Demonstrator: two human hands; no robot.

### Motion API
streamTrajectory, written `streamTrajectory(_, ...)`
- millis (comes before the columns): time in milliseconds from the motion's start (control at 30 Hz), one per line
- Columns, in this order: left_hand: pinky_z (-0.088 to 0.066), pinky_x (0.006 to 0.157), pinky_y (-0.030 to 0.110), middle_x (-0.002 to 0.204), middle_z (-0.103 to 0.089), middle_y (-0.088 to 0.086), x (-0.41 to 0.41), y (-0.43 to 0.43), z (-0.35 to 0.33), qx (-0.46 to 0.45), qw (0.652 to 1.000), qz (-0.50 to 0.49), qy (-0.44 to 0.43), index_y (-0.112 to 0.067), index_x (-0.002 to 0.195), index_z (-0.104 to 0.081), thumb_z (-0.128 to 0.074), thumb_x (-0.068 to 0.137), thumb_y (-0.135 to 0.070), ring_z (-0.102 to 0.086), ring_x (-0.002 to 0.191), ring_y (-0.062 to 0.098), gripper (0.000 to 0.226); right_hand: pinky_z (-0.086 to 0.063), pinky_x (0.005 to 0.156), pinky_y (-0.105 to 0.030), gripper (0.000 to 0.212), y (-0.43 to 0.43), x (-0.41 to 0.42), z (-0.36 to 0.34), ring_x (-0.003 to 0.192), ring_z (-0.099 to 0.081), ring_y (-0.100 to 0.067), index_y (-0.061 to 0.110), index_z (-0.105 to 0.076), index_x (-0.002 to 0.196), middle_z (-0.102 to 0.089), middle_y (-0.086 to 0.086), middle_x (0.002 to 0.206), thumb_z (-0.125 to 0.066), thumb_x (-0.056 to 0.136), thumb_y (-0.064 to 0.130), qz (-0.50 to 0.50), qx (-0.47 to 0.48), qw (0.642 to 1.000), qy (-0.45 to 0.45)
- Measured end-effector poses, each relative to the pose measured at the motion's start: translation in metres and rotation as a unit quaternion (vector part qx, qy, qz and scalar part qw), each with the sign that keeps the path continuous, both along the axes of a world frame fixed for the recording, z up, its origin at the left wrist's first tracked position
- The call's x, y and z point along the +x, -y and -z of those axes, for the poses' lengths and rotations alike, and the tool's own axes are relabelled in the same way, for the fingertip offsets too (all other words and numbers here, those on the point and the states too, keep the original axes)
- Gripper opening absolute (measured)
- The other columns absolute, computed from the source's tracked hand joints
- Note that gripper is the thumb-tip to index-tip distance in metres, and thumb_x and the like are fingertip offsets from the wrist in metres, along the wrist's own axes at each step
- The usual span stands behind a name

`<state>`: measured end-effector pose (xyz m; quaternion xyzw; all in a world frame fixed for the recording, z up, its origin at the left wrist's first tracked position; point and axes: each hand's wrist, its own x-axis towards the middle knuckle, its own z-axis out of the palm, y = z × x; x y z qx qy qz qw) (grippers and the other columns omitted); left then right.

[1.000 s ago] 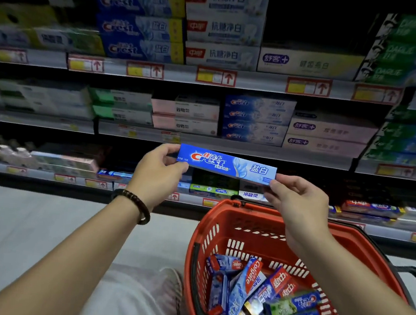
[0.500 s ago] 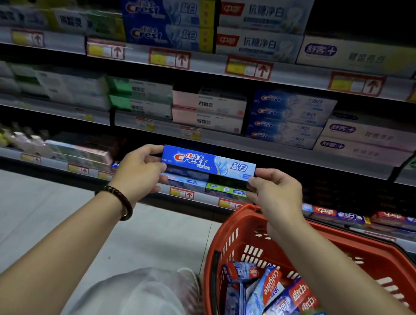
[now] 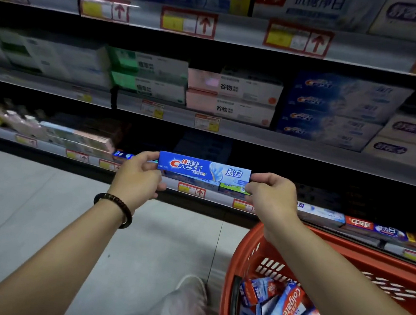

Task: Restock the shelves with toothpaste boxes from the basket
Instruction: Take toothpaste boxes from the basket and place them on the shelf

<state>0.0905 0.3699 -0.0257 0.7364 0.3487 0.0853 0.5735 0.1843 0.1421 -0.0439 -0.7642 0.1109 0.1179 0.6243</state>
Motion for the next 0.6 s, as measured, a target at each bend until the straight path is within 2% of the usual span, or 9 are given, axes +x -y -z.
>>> streamTrajectory(67, -0.057, 0.067, 0.033, 0.117, -0.073, -0.006, 0.007, -0.004, 0.010, 0.002, 1.000, -0.002, -0.006, -0.030, 0.140, -0.058, -0.052, 0.099, -0.003, -0.077, 0.090, 0.020, 0.050, -0.065, 0.083, -0.054, 0.019, -0.007, 0.006, 0.009, 0.086, -0.078, -0.024, 0.024, -0.078, 0.086, -0.080, 0.005, 0.083, -0.070, 0.070, 0.018, 0.000, -0.018, 1.000, -0.009)
streamTrajectory(200, -0.060, 0.071, 0.035, 0.120, -0.071, -0.006, 0.022, -0.013, 0.029, 0.006, 1.000, -0.005, -0.022, -0.029, 0.144, -0.054, -0.054, 0.101, -0.004, -0.076, 0.091, 0.020, 0.049, -0.065, 0.082, -0.052, 0.015, -0.021, 0.017, 0.026, 0.088, -0.076, -0.027, 0.022, -0.074, 0.088, -0.078, 0.000, 0.087, -0.071, 0.084, 0.008, 0.000, -0.049, 0.999, -0.015)
streamTrajectory(333, -0.058, 0.070, 0.034, 0.124, -0.071, -0.003, 0.035, -0.021, 0.049, -0.002, 0.999, -0.020, -0.037, -0.026, 0.143, -0.051, -0.054, 0.101, -0.005, -0.076, 0.089, 0.020, 0.047, -0.064, 0.080, -0.049, 0.011, -0.036, 0.026, 0.042, 0.088, -0.074, -0.030, 0.021, -0.072, 0.086, -0.077, -0.001, 0.087, -0.070, 0.082, 0.011, 0.003, -0.071, 0.997, -0.021)
streamTrajectory(533, -0.055, 0.061, 0.029, 0.123, -0.071, -0.005, 0.052, -0.036, 0.081, -0.012, 0.997, -0.034, -0.063, -0.025, 0.142, -0.050, -0.056, 0.101, -0.005, -0.077, 0.088, 0.018, 0.045, -0.058, 0.068, -0.037, 0.008, -0.056, 0.044, 0.066, 0.088, -0.072, -0.027, 0.020, -0.071, 0.090, -0.076, -0.003, 0.092, -0.069, 0.085, 0.014, -0.022, -0.098, 0.994, -0.041)
streamTrajectory(600, -0.054, 0.059, 0.026, 0.122, -0.071, -0.004, 0.060, -0.041, 0.092, -0.010, 0.997, -0.036, -0.069, -0.025, 0.140, -0.050, -0.057, 0.101, -0.006, -0.077, 0.088, 0.018, 0.043, -0.058, 0.070, -0.036, 0.009, -0.062, 0.053, 0.074, 0.091, -0.071, -0.027, 0.020, -0.071, 0.094, -0.075, -0.003, 0.095, -0.069, 0.087, 0.015, -0.030, -0.115, 0.992, -0.042)
